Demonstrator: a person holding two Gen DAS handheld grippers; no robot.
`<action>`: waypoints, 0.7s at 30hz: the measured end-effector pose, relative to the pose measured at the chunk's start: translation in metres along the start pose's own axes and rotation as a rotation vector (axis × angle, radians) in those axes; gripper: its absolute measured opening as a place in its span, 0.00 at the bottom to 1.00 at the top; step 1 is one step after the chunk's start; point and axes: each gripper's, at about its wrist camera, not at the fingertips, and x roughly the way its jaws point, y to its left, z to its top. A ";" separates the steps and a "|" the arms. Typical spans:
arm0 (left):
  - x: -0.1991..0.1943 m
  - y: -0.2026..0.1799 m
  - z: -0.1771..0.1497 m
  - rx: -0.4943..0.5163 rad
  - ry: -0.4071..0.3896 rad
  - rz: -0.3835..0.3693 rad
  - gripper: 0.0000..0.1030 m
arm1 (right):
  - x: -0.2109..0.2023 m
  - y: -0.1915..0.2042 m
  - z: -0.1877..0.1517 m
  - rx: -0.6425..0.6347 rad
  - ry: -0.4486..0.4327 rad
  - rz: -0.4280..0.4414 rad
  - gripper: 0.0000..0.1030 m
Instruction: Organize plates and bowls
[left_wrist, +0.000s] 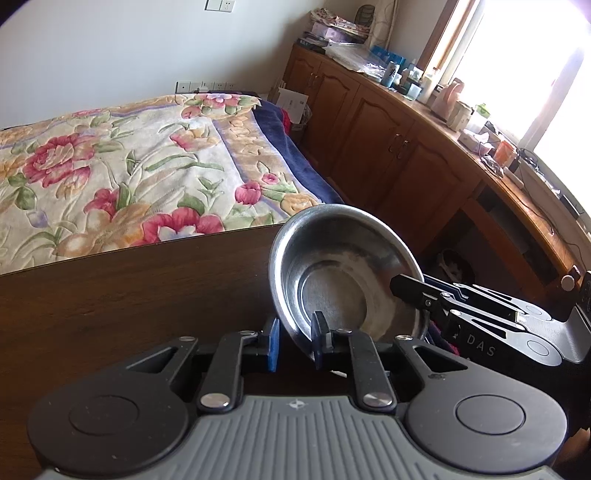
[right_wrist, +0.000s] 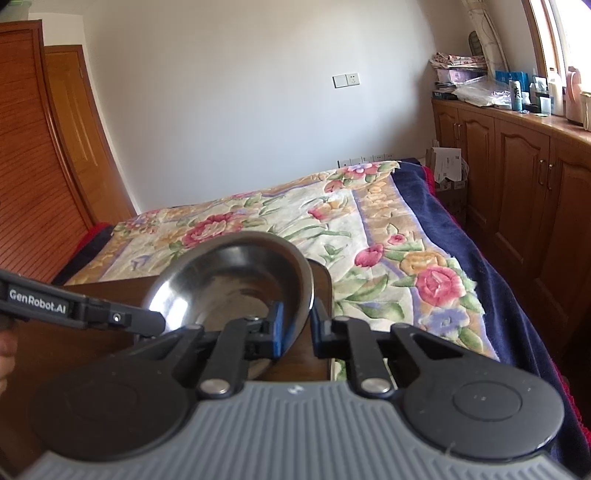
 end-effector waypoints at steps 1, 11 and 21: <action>-0.002 0.000 0.000 0.000 0.000 -0.004 0.18 | -0.001 0.001 0.000 -0.007 -0.001 0.000 0.17; -0.035 -0.009 -0.005 0.048 -0.042 -0.006 0.18 | -0.019 0.009 0.005 -0.005 -0.028 0.028 0.17; -0.088 -0.013 -0.020 0.077 -0.117 -0.007 0.18 | -0.055 0.031 0.009 -0.022 -0.085 0.070 0.17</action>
